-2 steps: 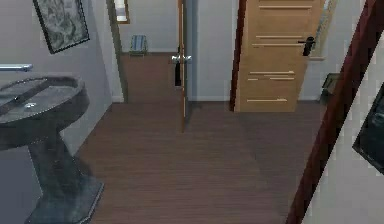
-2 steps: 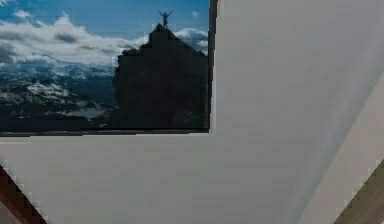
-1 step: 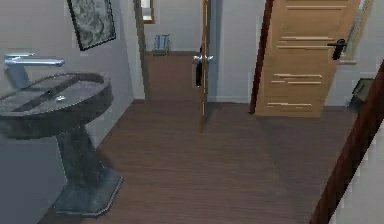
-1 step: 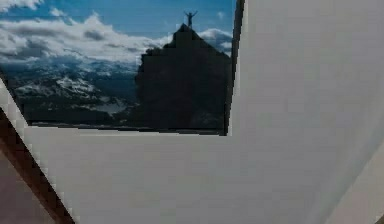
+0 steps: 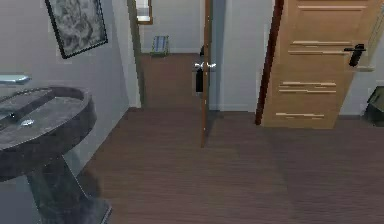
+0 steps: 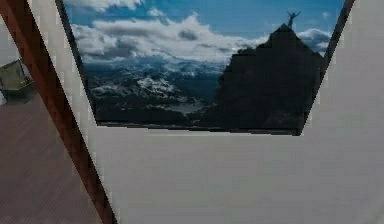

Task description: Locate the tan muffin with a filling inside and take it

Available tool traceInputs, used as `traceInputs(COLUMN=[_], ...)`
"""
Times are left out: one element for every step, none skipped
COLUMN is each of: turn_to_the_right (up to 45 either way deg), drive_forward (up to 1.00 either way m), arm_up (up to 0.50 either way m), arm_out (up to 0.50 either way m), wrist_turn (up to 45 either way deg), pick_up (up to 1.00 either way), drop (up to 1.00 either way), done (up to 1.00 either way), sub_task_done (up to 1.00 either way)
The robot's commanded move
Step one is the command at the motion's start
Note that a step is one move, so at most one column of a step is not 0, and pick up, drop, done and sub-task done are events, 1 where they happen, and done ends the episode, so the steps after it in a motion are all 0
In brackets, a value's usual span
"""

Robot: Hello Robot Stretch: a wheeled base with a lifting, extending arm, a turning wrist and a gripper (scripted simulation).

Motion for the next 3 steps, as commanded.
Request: traceInputs(turn_to_the_right=[-6.0,0.0,-6.0], drive_forward=[0.0,1.0,0.0], arm_up=[0.0,0.0,0.0], arm_out=[0.0,0.0,0.0], wrist_turn=[0.0,0.0,0.0], pick_up=[0.0,0.0,0.0], drop=[0.0,0.0,0.0], done=[0.0,0.0,0.0], sub_task_done=[0.0,0.0,0.0])
